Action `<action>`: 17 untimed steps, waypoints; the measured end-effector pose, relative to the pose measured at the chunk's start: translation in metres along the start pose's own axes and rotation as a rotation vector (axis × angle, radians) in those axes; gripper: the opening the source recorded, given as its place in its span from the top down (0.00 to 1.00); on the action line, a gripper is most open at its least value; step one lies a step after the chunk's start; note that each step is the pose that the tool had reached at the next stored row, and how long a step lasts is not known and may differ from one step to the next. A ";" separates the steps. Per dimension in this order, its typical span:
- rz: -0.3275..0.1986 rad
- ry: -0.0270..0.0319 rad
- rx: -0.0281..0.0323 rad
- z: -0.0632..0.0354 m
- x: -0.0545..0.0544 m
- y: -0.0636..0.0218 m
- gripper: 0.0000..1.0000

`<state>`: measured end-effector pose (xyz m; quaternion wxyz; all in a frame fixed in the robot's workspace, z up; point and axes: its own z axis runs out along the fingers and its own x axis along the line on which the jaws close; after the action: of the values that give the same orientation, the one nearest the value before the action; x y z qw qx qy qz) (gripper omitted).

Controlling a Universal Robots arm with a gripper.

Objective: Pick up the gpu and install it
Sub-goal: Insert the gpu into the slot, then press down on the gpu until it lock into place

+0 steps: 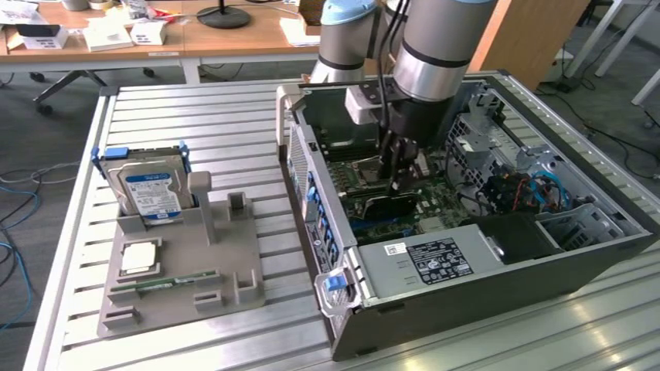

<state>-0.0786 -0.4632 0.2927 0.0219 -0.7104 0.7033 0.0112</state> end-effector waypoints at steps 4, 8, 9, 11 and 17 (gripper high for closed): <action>0.000 0.0000 0.0033 -0.0107 -0.001 -0.0002 0.60; 0.000 0.0000 0.0057 -0.0208 -0.002 -0.0004 0.60; 0.000 0.0000 0.0063 -0.0231 -0.003 -0.0004 0.60; 0.000 0.0001 0.0071 -0.0275 -0.003 -0.0005 0.60; 0.000 0.0001 0.0076 -0.0311 -0.004 -0.0005 0.60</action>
<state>-0.0785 -0.4609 0.3239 0.0246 -0.7104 0.7033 0.0084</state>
